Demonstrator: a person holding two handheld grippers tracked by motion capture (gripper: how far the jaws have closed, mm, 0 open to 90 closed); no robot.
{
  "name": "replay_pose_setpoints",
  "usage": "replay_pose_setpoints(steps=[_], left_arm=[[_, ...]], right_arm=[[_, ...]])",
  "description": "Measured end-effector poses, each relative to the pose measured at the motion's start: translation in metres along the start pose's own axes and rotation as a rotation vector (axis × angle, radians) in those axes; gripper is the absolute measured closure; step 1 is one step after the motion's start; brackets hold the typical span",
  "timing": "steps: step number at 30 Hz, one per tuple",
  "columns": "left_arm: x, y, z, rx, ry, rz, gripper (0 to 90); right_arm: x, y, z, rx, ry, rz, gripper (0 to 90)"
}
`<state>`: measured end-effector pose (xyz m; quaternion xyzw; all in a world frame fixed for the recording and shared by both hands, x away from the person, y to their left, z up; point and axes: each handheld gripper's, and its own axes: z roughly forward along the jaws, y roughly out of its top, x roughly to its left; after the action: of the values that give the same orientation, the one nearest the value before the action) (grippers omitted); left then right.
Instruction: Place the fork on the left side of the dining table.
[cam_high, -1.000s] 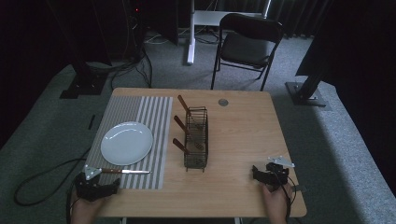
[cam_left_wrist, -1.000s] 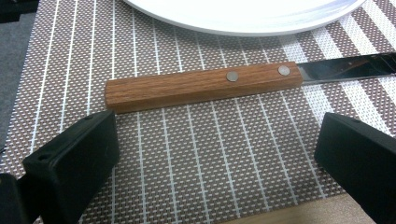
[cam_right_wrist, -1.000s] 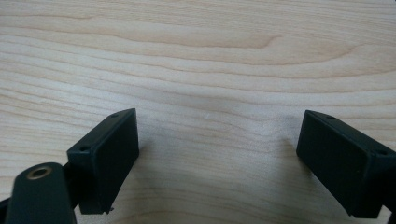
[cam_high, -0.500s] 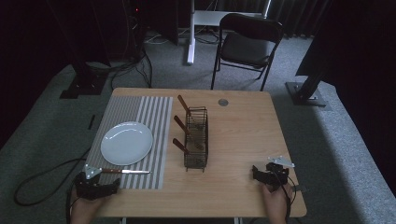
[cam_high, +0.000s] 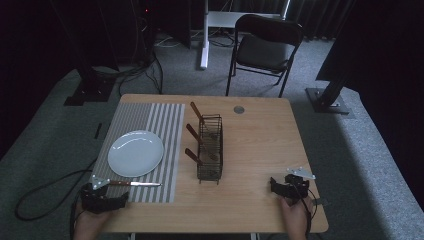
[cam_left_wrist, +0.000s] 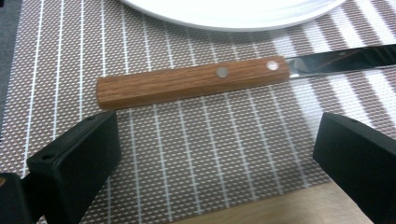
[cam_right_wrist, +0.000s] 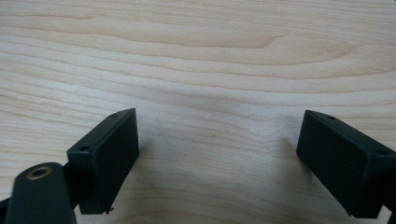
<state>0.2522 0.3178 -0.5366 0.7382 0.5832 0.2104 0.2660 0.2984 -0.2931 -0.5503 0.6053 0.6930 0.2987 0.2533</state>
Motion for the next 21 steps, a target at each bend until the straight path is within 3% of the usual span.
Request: replay_pose_setpoints(steps=[3, 5, 8, 15, 21], left_arm=[[-0.002, 0.003, -0.003, -0.004, -0.018, 0.008, 1.1], [-0.004, 0.005, -0.004, -0.003, -0.058, 0.016, 2.1], [-0.009, 0.009, -0.006, -0.006, -0.071, 0.037, 2.9], [-0.015, 0.018, -0.007, -0.018, -0.134, 0.032, 3.0], [-0.023, 0.028, -0.009, -0.032, -0.150, 0.062, 3.0]], right_arm=[[0.000, 0.000, 0.000, 0.000, 0.000, 0.000, 12.5], [0.000, 0.000, 0.000, 0.000, 0.000, 0.000, 12.6], [0.000, 0.000, 0.000, 0.000, 0.000, 0.000, 12.5], [0.000, 0.000, 0.000, 0.000, 0.000, 0.000, 12.6], [0.000, 0.000, 0.000, 0.000, 0.000, 0.000, 12.6]])
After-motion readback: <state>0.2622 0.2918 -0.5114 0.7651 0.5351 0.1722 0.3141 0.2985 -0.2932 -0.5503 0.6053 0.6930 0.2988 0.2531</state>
